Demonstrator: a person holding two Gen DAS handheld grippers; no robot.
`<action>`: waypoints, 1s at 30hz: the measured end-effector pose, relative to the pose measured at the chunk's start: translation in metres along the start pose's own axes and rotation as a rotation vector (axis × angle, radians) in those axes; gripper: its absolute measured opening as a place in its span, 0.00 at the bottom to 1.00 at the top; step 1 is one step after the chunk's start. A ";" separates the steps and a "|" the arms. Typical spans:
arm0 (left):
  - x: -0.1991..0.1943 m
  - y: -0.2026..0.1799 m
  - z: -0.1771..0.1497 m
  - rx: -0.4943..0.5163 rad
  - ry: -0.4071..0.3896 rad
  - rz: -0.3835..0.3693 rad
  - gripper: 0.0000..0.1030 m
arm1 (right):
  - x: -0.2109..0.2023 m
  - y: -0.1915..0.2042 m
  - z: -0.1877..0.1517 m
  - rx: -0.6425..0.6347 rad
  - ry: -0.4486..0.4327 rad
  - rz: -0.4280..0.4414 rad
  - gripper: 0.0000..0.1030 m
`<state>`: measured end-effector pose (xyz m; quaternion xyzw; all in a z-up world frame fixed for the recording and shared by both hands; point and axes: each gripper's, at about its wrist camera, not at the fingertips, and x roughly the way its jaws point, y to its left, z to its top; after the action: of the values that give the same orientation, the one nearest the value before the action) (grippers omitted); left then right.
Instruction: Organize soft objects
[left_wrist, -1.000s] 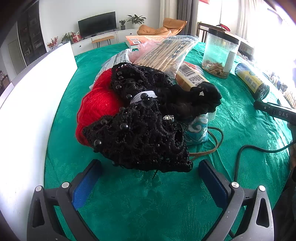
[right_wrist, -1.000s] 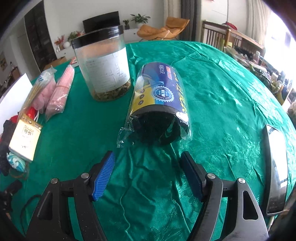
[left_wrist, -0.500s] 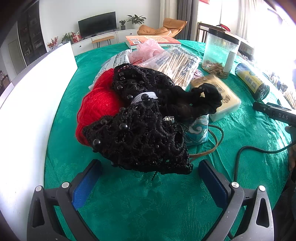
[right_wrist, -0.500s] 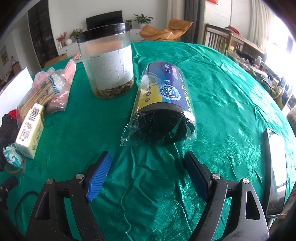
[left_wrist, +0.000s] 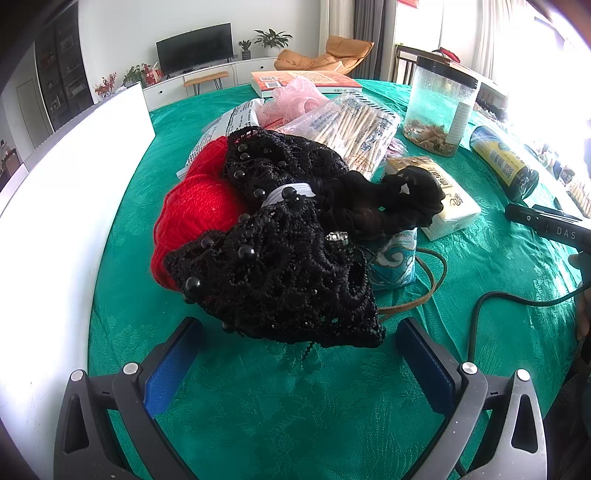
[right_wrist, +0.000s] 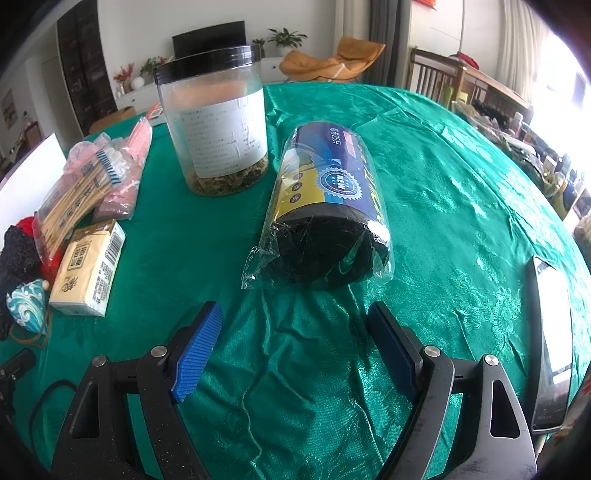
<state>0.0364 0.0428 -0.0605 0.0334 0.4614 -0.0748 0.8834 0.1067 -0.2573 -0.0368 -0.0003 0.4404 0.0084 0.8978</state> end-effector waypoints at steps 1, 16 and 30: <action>0.000 0.000 0.000 0.000 0.000 0.000 1.00 | 0.000 0.000 0.000 0.000 0.000 0.000 0.81; 0.000 0.000 0.000 0.000 0.000 0.000 1.00 | 0.000 0.000 0.000 -0.001 0.000 0.000 0.81; 0.000 0.001 0.000 0.000 0.000 -0.001 1.00 | 0.000 0.000 0.000 -0.002 0.000 0.000 0.81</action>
<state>0.0363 0.0433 -0.0607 0.0334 0.4612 -0.0753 0.8835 0.1062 -0.2572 -0.0369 -0.0011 0.4402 0.0087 0.8978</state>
